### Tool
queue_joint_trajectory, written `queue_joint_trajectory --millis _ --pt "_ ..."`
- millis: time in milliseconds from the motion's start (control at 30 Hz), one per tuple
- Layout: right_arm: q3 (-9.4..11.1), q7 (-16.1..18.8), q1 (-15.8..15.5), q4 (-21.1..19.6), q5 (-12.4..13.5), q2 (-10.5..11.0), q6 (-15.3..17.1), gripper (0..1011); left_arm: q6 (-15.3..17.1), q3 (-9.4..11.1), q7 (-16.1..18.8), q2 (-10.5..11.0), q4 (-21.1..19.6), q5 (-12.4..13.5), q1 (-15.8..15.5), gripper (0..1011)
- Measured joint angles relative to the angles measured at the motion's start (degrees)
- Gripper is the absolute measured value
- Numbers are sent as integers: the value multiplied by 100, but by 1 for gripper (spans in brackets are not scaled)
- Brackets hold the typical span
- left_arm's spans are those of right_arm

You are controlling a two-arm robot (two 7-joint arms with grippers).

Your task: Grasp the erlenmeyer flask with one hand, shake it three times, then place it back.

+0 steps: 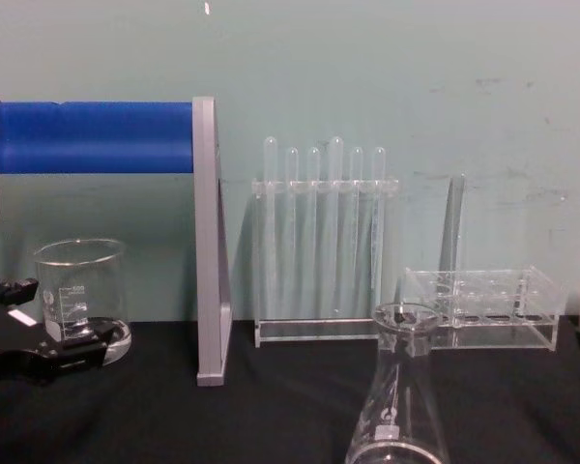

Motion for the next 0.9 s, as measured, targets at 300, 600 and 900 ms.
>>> queue_joint_trajectory --millis 300,600,900 --pt "218 388 -69 -39 230 -14 -59 1000 0 0 0 0 0 0 0 1001" --pt "498 1268 -311 -360 832 215 -5 1000 0 0 0 0 0 0 0 1001" --pt "683 2317 -557 -666 1380 437 -192 1000 0 0 0 0 0 0 0 1001"
